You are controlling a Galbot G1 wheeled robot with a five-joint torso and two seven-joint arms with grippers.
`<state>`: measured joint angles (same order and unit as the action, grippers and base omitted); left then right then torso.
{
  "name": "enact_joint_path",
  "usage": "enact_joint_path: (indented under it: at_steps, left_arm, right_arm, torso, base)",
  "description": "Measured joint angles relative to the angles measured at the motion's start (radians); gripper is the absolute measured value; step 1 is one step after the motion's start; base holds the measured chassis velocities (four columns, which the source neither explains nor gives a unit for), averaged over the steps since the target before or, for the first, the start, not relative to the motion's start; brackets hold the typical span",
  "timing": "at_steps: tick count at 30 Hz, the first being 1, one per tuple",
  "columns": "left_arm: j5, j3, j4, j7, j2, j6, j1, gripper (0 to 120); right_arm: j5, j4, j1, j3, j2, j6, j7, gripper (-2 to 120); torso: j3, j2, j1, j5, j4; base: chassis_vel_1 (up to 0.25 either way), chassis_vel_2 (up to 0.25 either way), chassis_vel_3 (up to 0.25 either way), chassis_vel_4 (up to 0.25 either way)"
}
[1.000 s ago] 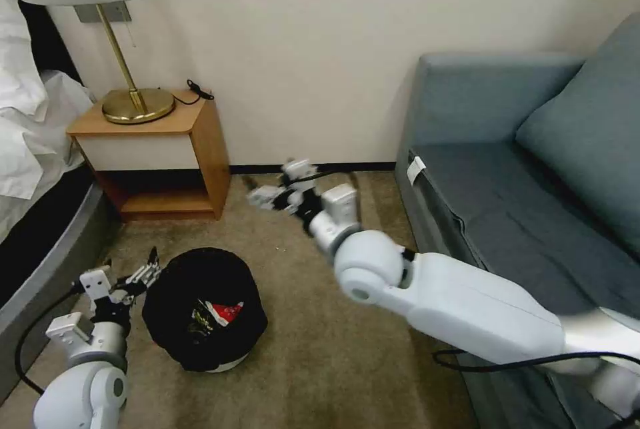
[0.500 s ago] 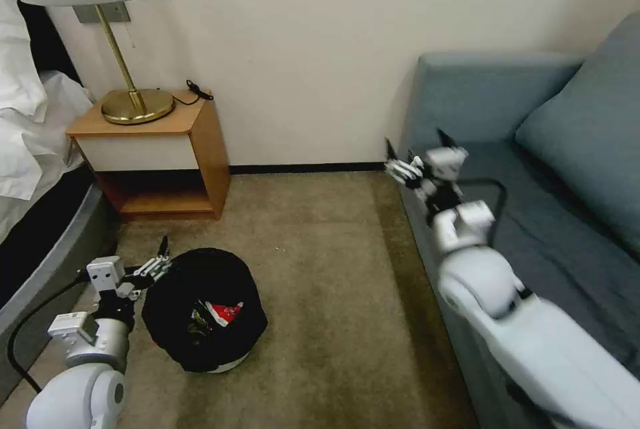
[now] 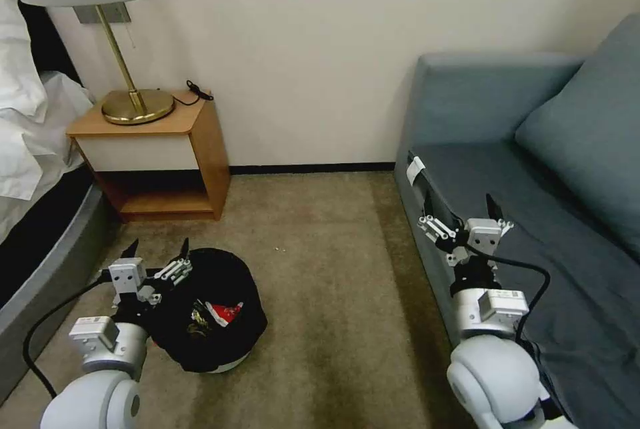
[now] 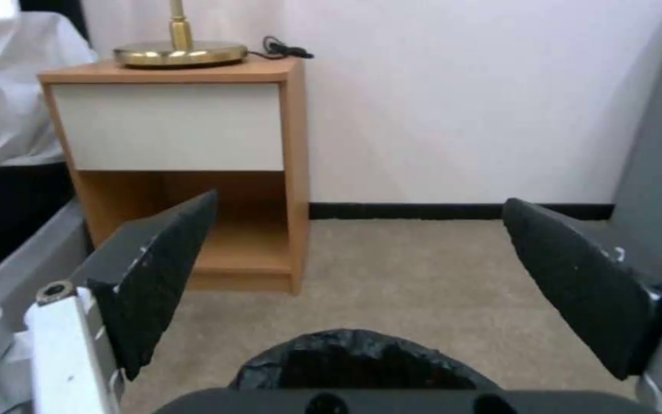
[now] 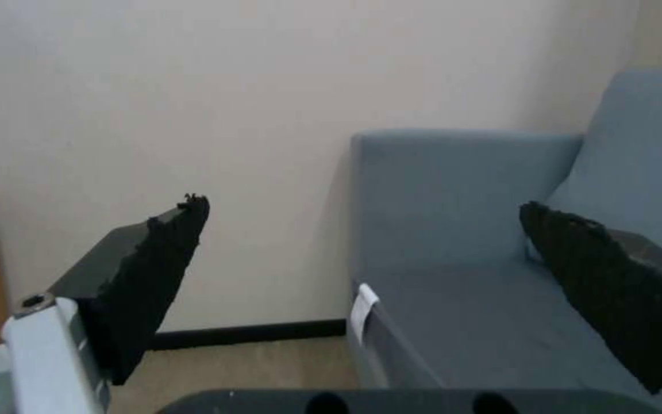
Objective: Pick up the trash bin, then pick up the garbage on the floor and place it into the trash bin.
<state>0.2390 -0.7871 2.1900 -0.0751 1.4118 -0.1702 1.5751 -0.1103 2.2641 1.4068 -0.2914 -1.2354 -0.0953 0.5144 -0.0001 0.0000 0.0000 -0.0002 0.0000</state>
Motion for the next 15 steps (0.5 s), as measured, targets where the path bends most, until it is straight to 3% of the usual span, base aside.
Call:
enact_joint_path:
  at_steps: [15]
  left_arm:
    - [-0.016, 0.011, 0.010, -0.001, 0.019, 0.016, 0.009, 100]
  right_arm:
    - [0.033, 0.002, 0.055, 0.028, -0.064, 0.020, -0.031, 100]
  torso:
    - [0.000, 0.000, 0.000, 0.0002, 0.0001]
  base:
    - [0.000, 0.000, 0.000, 0.000]
